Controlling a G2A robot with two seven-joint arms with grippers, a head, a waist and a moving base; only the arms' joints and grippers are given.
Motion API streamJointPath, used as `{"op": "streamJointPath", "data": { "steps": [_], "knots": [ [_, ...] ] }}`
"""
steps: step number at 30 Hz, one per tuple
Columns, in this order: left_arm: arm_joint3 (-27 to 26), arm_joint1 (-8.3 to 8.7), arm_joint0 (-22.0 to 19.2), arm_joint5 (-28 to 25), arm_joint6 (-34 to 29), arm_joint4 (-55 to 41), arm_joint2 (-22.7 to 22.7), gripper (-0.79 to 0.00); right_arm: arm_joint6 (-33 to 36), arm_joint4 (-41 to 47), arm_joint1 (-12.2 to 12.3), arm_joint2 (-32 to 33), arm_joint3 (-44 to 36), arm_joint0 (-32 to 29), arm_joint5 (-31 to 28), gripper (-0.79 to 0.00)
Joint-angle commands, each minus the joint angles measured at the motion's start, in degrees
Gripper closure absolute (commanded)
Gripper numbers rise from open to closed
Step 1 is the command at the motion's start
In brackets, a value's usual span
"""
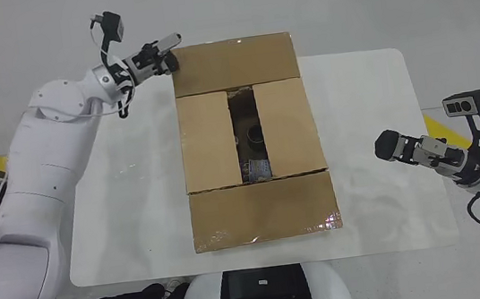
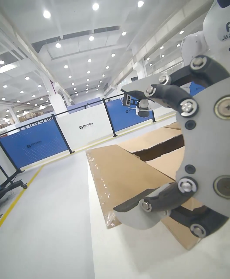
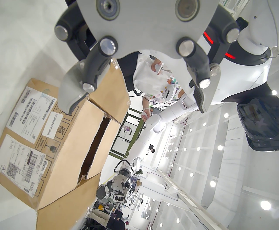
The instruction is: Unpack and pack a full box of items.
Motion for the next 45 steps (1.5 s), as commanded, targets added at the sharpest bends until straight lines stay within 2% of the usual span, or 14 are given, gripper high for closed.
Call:
{"op": "streamJointPath", "data": {
  "steps": [1, 11, 20, 37, 45],
  "knots": [
    [0.52, -0.24, -0.99, 1.18, 0.71, 3.27, 0.63, -0.785, 0.0, 0.0, 0.0, 0.0, 0.0, 0.0, 0.0, -0.785],
    [2.39, -2.18, -3.46, 6.0, -1.72, 9.2, 3.59, -0.785, 0.0, 0.0, 0.0, 0.0, 0.0, 0.0, 0.0, -0.785],
    [3.49, -3.17, -2.55, 7.32, -1.66, 11.22, 4.18, -0.785, 0.0, 0.0, 0.0, 0.0, 0.0, 0.0, 0.0, -0.785],
    [1.35, -2.9, -1.86, 9.33, -2.04, 14.1, 1.46, -0.785, 0.0, 0.0, 0.0, 0.0, 0.0, 0.0, 0.0, -0.785],
    [-3.5, -1.58, -0.42, 8.24, 0.65, 15.8, -2.15, -0.785, 0.0, 0.0, 0.0, 0.0, 0.0, 0.0, 0.0, -0.785]
  ]
}}
